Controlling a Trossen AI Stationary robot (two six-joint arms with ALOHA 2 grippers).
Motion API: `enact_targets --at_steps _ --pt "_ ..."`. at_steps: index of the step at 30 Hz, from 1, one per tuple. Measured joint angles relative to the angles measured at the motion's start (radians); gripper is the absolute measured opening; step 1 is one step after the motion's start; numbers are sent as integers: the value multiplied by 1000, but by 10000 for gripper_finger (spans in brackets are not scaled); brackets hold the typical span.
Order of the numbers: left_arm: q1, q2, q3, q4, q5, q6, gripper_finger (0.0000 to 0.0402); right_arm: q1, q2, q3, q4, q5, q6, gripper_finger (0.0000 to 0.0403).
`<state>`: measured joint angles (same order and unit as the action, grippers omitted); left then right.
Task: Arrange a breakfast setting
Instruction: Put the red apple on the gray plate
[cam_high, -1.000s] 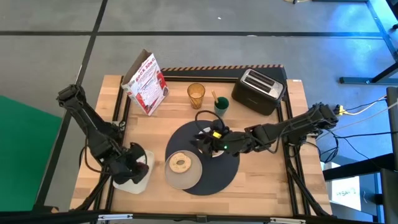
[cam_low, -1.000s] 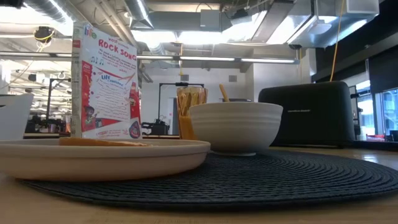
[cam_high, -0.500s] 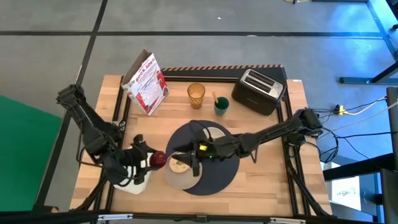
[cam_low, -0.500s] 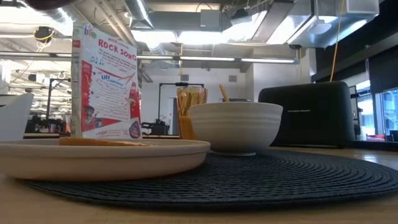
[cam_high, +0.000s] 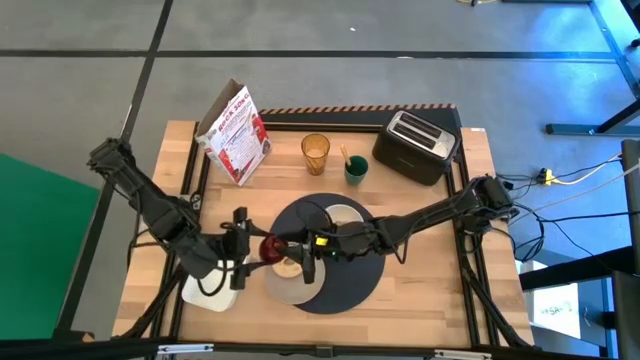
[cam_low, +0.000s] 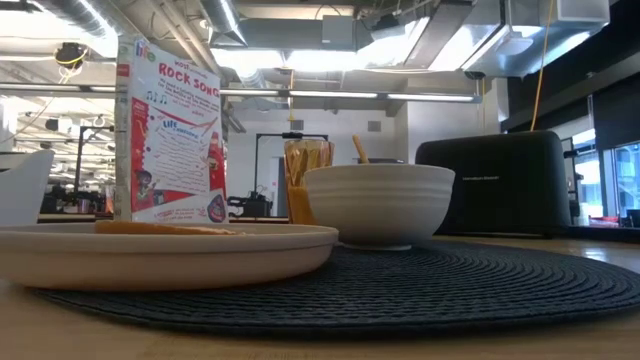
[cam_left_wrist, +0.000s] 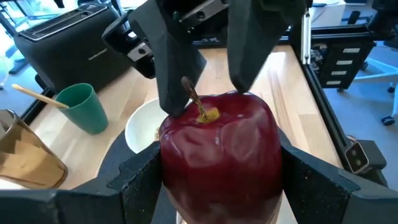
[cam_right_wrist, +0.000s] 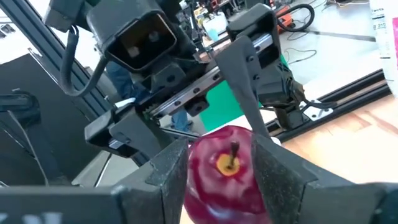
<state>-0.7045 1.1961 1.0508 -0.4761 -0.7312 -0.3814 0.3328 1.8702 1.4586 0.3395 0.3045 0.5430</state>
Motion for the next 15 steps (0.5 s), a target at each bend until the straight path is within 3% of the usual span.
enact_targets --at_steps 4,10,15 --pt "18 0 0 9 25 31 279 0 -1 0 -22 0 0 133" --pt "19 0 0 19 20 49 279 -2 -3 2 -52 -3 -3 15" --pt "32 0 0 11 24 -10 292 0 -3 3 -89 39 -7 6"
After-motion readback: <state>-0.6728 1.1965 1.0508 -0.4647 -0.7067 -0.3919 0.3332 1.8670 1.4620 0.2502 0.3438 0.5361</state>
